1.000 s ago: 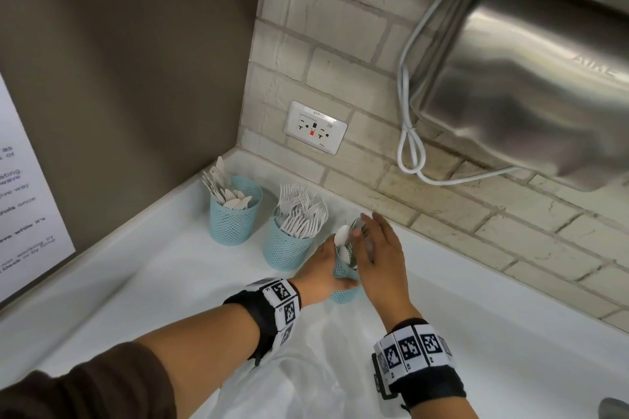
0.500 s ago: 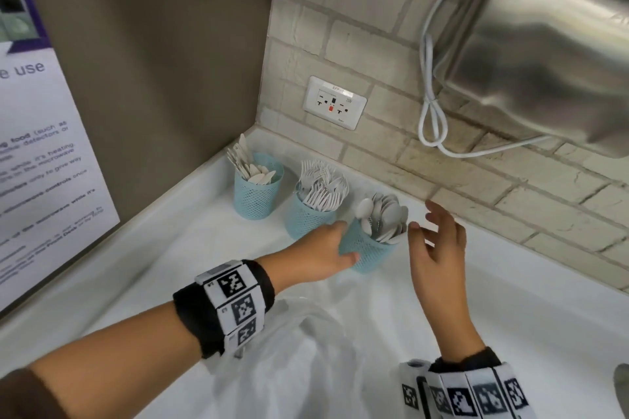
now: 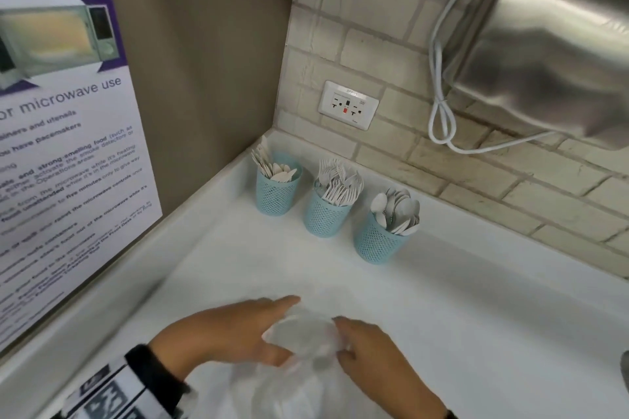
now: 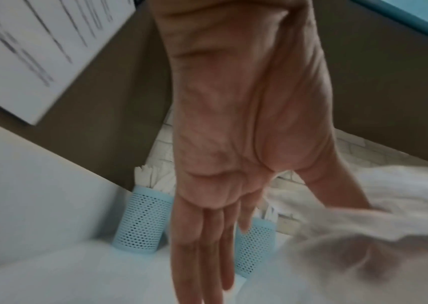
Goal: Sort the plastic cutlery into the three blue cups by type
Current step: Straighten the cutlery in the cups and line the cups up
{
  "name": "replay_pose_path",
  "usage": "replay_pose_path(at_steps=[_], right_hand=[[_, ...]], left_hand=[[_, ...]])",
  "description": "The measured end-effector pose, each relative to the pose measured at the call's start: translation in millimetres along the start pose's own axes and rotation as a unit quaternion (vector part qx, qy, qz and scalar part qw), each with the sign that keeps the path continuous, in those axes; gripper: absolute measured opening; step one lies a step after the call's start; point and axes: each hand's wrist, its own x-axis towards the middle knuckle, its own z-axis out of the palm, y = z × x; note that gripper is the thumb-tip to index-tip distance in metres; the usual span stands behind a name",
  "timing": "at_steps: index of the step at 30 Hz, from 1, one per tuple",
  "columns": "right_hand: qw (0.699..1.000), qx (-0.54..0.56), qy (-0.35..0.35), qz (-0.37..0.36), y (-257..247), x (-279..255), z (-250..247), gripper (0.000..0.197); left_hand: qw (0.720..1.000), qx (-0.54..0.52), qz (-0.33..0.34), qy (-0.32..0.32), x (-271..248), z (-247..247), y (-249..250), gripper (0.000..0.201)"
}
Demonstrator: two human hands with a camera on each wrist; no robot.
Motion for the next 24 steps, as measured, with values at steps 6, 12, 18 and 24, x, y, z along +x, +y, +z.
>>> replay_pose_path(at_steps=[6,12,18,24], right_hand=[[0.941,0.24,0.224,-0.086,-38,1,-33,0.052],[0.913,0.282,0.249,-0.158,-66,-13,-39,0.046],[0.903,0.324,0.255,-0.119,-62,-19,-23,0.052],[0.876,0.379,0.231,-0.187,-79,-20,-21,0.055]], left_hand=[[0.99,-0.112,-0.007,0.09,-20,-6,-5,0.113],[0.973,-0.167,0.018,0.16,-15,-12,-10,0.069],[0.904,-0.378,0.018,0.2,-23,-28,-3,0.038],[0.843,-0.517,-0.011,0.151,-20,-18,-11,0.086]])
